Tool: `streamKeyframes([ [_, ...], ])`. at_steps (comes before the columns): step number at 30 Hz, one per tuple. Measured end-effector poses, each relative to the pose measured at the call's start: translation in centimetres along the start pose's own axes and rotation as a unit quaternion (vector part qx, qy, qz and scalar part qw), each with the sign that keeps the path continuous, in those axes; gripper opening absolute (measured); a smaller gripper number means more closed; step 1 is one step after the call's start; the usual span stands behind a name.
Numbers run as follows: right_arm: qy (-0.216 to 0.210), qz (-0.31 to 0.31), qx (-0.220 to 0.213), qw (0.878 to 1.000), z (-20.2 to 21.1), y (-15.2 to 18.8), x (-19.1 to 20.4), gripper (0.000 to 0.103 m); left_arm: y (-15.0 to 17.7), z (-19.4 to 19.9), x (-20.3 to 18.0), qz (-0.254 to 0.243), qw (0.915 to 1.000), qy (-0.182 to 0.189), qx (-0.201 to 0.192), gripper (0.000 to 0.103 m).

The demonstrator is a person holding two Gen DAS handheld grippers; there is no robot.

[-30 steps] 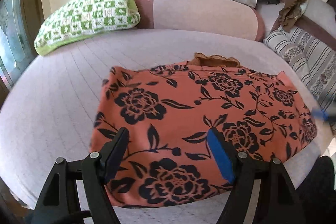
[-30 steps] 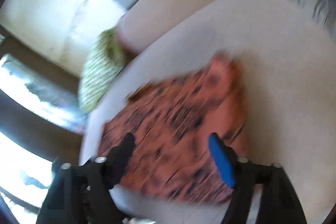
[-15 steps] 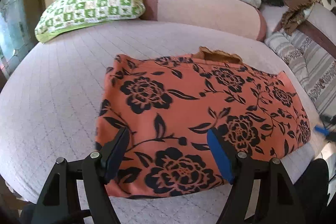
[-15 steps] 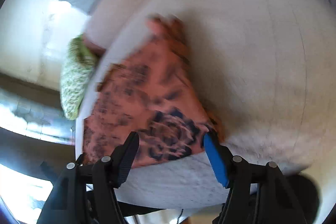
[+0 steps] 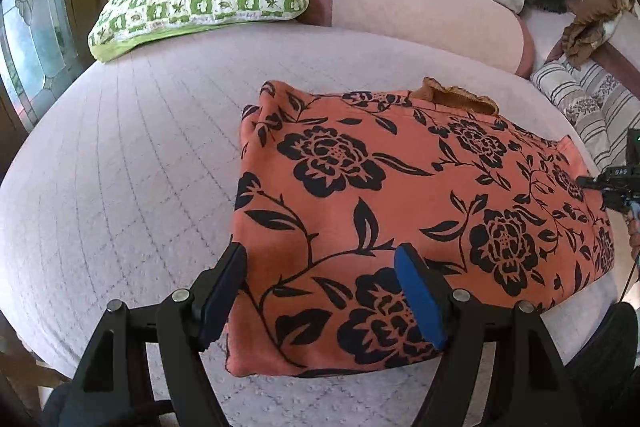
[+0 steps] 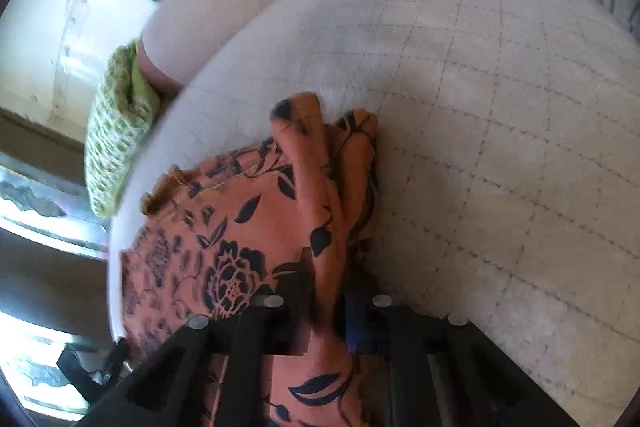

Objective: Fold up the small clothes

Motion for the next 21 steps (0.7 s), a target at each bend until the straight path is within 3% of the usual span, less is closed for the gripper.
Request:
streamKeyframes([
  [2, -0.007, -0.008, -0.027, 1.000, 0.9, 0.2, 0.0, 0.012, -0.2, 0.1, -0.3, -0.007, 0.9999, 0.006, -0.009, 0.077],
  [4, 0.002, -0.029, -0.015, 0.999, -0.3, 0.8, -1.4, 0.014, -0.3, -0.4, -0.8, -0.016, 0.9998, 0.010, -0.003, 0.077],
  [6, -0.007, -0.033, -0.026, 0.999, 0.3, 0.9, -1.2, 0.023, -0.5, -0.2, -0.9, -0.019, 0.9997, 0.008, -0.009, 0.077],
  [10, 0.055, 0.019, -0.076, 0.995, 5.1, 1.5, 2.4, 0.025, -0.7, 0.4, -0.1, -0.001, 0.9997, 0.010, -0.021, 0.077],
  [11, 0.052, 0.029, -0.087, 0.994, 6.1, 2.0, 3.3, 0.025, -0.7, 0.6, 0.5, 0.011, 0.9997, 0.010, -0.022, 0.077],
  [13, -0.003, 0.054, -0.094, 0.994, 8.0, 4.1, 6.0, 0.026, -0.8, 1.1, 1.5, 0.032, 0.9991, 0.014, -0.026, 0.077],
  [15, -0.048, 0.077, -0.067, 0.994, 7.7, 6.7, 7.8, 0.037, -0.8, 1.8, 2.8, 0.054, 0.9978, 0.017, -0.033, 0.077],
  [16, -0.055, 0.081, -0.051, 0.994, 7.0, 8.0, 8.2, 0.055, -0.8, 1.9, 3.4, 0.064, 0.9973, 0.016, -0.031, 0.077],
  [17, -0.046, 0.082, -0.033, 0.995, 5.7, 9.4, 8.0, 0.065, -0.6, 1.8, 4.0, 0.075, 0.9967, 0.020, -0.024, 0.077],
  [19, -0.013, 0.090, -0.011, 0.996, 3.4, 11.2, 6.8, 0.065, 0.0, 1.0, 4.7, 0.092, 0.9949, 0.042, 0.002, 0.077],
  [20, -0.004, 0.086, -0.003, 0.996, 2.5, 11.6, 6.2, 0.065, 0.5, 0.2, 5.2, 0.100, 0.9934, 0.049, 0.029, 0.063],
  [21, -0.013, 0.077, -0.014, 0.997, 2.2, 12.0, 5.6, 0.065, 1.0, -0.7, 5.6, 0.104, 0.9920, 0.043, 0.058, 0.016],
])
Point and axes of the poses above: each gripper's, at about its wrist camera, not at the fingertips, and z roughly against the way its jaws point, x to its left, y to its underside, the point moved 2 cm from there along -z, roughly the way its jaws point, and after that the axes turned 4 degrees about -x, right-handed, at the moved point
